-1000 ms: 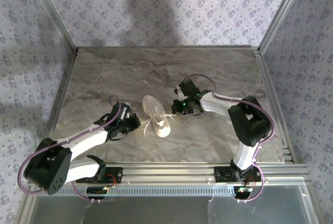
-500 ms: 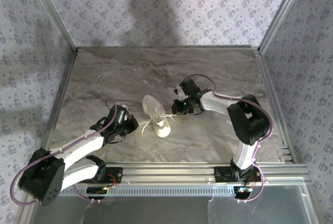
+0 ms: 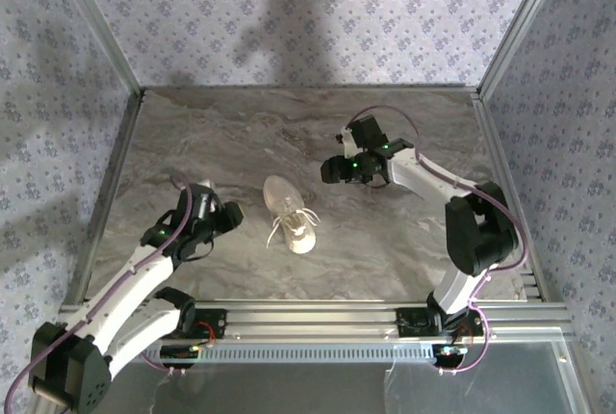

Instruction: Tie the shoes

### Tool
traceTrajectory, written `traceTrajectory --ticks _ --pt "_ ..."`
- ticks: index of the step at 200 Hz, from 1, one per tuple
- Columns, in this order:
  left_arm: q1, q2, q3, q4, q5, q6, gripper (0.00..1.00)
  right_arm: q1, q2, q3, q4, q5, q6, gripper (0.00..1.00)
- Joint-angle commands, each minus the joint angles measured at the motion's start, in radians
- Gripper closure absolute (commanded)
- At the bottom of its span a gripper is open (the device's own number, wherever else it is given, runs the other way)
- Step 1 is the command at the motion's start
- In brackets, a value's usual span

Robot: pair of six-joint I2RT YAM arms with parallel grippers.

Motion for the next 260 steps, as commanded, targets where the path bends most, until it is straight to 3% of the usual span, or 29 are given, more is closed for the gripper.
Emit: traceTrajectory --ticks 1,73,120,154,204,235,248,254,260 --pt "0.017 0.007 0.048 -0.097 -0.013 0.082 0.51 0.0 -0.052 0.018 -0.086 0.036 -0.036 0.38" --pt "0.023 0.142 0.096 -0.05 0.052 0.112 0.53 0.031 -0.151 -0.072 -0.074 0.128 -0.071 0.39" --pt "0.023 0.26 0.129 -0.012 0.128 0.13 0.6 0.064 -0.208 -0.103 -0.076 0.198 -0.099 0.39" --pt "0.023 0.293 0.184 -0.027 0.102 0.198 0.58 0.067 -0.252 -0.138 -0.077 0.267 -0.105 0.4" --pt "0.052 0.277 0.413 -0.163 -0.147 0.499 0.43 0.013 -0.501 -0.218 -0.051 0.5 -0.141 0.33" --pt "0.105 0.218 0.441 -0.134 -0.282 0.612 0.33 -0.049 -0.678 -0.326 -0.006 0.64 -0.166 0.17" --pt "0.135 0.174 0.405 -0.098 -0.288 0.679 0.21 -0.099 -0.749 -0.393 0.028 0.678 -0.167 0.07" --pt "0.147 0.149 0.378 -0.078 -0.301 0.696 0.07 -0.126 -0.778 -0.427 0.047 0.685 -0.174 0.04" --pt "0.162 0.123 0.349 -0.058 -0.311 0.704 0.01 -0.157 -0.803 -0.46 0.072 0.69 -0.179 0.0"
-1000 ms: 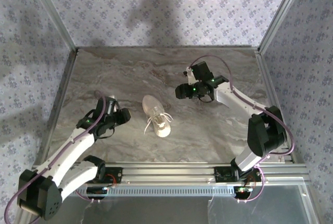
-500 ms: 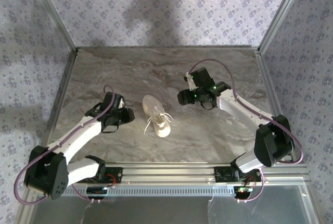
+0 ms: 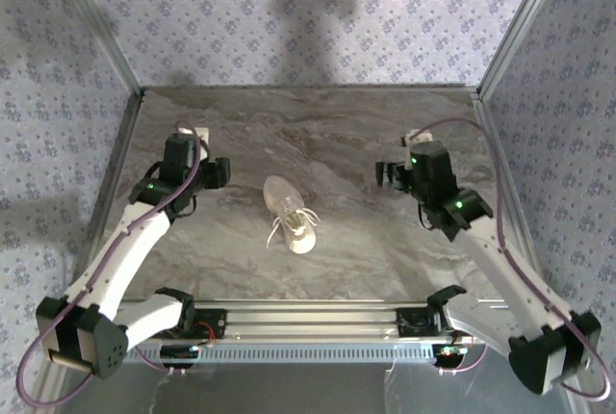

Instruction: Tie the shoes

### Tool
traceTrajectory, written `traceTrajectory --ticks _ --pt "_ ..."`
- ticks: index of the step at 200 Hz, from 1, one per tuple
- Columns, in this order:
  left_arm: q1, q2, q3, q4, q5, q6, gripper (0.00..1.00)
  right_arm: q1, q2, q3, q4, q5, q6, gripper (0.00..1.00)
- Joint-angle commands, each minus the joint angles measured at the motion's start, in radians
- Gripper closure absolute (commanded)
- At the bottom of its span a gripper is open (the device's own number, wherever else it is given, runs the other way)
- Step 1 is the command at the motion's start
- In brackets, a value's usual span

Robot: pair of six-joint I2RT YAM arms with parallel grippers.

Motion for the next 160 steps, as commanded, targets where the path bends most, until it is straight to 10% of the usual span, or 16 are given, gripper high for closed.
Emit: traceTrajectory --ticks 1,62,160 --pt "0.046 -0.092 -0.071 0.04 -0.102 0.139 0.01 -0.085 -0.075 -0.114 0.059 0.117 -0.028 0.0" --pt "0.185 -0.321 -0.523 0.424 -0.026 0.185 0.0 -0.394 -0.148 -0.424 0.284 0.047 0.072 0.0" --pt "0.185 -0.126 -0.692 0.82 -0.043 0.217 0.01 -0.434 -0.108 -0.642 0.607 -0.013 -0.006 0.0"
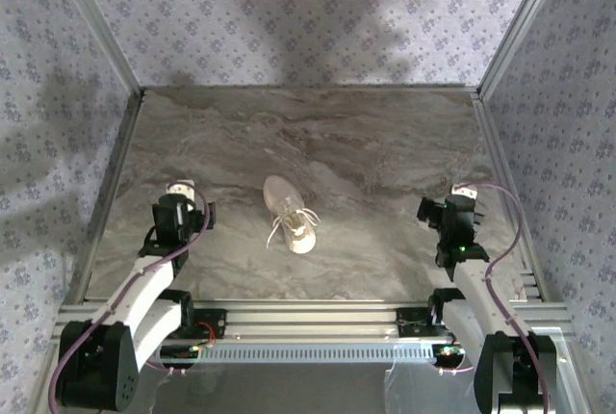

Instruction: Tie the shoes

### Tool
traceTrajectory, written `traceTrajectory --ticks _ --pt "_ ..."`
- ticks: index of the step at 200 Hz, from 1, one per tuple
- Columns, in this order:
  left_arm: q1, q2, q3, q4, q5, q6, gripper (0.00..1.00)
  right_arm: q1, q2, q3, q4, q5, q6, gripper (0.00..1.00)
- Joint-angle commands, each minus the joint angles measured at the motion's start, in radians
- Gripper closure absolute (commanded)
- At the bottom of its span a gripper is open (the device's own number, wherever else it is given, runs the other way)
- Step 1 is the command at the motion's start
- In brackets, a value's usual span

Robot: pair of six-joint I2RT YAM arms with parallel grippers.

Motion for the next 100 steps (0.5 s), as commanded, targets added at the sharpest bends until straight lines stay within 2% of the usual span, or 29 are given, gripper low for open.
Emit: traceTrajectory --ticks 1,34,64,100 --pt "0.004 0.046 -0.012 0.212 0.002 0.047 0.01 -0.013 0.019 -0.009 0.121 -0.018 -0.022 0.0" --pt "0.015 0.157 -0.022 0.412 0.065 0.081 0.01 -0.025 0.095 -0.01 0.241 -0.085 -0.054 0.0" --pt "0.043 0.366 0.024 0.629 0.145 0.083 0.01 -0.036 0.241 0.01 0.426 -0.107 -0.103 0.0" --pt "0.049 0.518 0.119 0.651 0.117 0.042 0.0 -0.059 0.404 0.086 0.51 -0.2 -0.148 0.0"
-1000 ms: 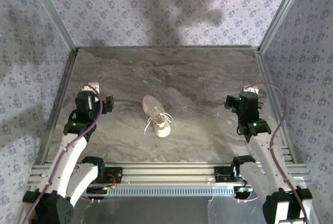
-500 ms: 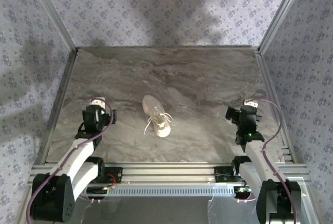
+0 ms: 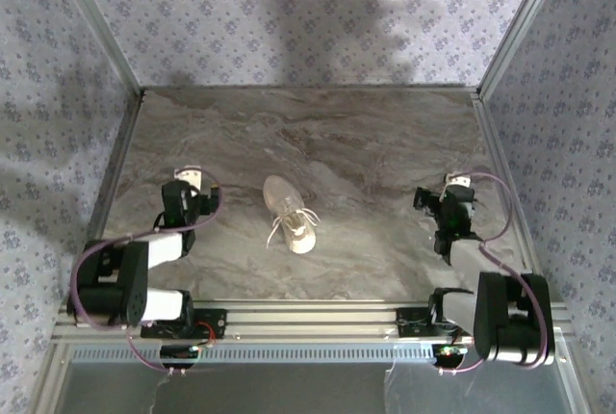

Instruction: Tie the shoes

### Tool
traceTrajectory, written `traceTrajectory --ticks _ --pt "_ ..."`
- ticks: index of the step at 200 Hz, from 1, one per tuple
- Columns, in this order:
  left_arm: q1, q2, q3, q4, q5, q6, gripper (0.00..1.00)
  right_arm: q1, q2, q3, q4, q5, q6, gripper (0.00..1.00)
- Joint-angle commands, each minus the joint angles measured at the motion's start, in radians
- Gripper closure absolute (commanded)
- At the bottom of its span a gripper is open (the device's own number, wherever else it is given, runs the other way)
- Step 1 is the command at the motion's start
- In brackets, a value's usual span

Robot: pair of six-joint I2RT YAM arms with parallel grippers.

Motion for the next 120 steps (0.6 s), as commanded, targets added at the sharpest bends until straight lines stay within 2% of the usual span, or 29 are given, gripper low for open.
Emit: traceTrajectory --ticks 1,24,52,63,75,83,120 --pt "0.009 0.055 0.069 0.132 0.024 -0.018 0.0 -0.01 0.067 0.06 0.137 -0.079 -0.058 0.0" --pt "0.018 0.103 0.056 0.194 0.021 -0.03 0.0 -0.016 0.137 0.085 0.189 -0.136 -0.077 0.0" --pt "0.045 0.184 0.065 0.261 0.074 -0.042 0.0 -0.013 0.219 0.137 0.206 -0.194 -0.096 0.0" --pt "0.067 0.169 0.092 0.173 0.1 -0.061 0.0 -0.013 0.271 0.143 0.246 -0.19 -0.092 0.0" --pt "0.082 0.177 0.097 0.183 0.123 -0.073 0.0 -0.007 0.332 0.155 0.288 -0.193 -0.098 0.0" --pt "0.081 0.173 0.101 0.166 0.125 -0.072 0.0 0.023 0.332 0.176 0.234 -0.147 -0.119 0.0" --pt "0.085 0.176 0.1 0.173 0.128 -0.074 0.0 0.034 0.338 0.157 0.275 -0.115 -0.119 0.0"
